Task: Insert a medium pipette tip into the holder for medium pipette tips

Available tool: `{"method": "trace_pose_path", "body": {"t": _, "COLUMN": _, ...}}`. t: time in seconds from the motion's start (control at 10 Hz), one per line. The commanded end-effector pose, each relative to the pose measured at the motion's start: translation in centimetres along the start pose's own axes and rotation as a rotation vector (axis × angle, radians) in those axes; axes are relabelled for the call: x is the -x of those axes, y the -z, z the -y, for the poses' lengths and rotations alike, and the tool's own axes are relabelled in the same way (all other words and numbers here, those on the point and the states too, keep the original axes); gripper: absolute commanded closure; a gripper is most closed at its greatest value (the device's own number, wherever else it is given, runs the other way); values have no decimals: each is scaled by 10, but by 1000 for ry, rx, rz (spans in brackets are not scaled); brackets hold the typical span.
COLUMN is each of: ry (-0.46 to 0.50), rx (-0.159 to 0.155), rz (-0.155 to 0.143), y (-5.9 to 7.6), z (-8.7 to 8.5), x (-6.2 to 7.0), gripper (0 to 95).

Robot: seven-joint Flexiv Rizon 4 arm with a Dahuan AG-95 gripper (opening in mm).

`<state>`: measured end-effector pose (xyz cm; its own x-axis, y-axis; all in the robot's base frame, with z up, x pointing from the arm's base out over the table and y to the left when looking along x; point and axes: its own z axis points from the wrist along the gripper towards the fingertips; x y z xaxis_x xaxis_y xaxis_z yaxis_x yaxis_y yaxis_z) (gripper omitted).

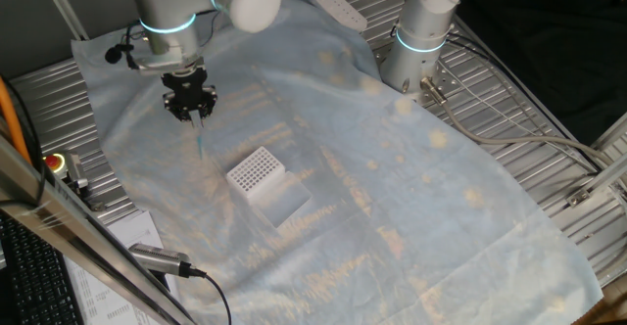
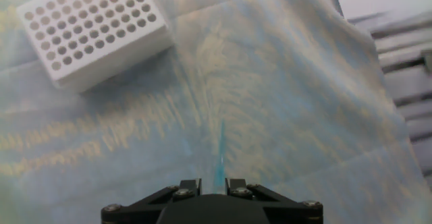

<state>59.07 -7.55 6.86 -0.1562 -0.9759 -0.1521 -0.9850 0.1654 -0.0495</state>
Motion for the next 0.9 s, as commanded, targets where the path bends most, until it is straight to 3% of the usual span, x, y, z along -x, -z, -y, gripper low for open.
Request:
{"method": "trace_pose_path", "body": {"t": 0.1, "ry": 81, "rx": 15, "rz": 68, "y": -2, "z": 5, "x": 2, "gripper": 760}}
{"method": "trace_pose_path", "body": {"t": 0.6, "ry": 190, "rx": 20, "rz": 146, "y": -19, "z": 15, "x": -4, "gripper": 760}}
{"method": "trace_pose_path", "body": {"t": 0.9, "ry": 191, "rx": 18, "rz": 139, "y": -26, "z": 14, "x": -7, "gripper": 760}}
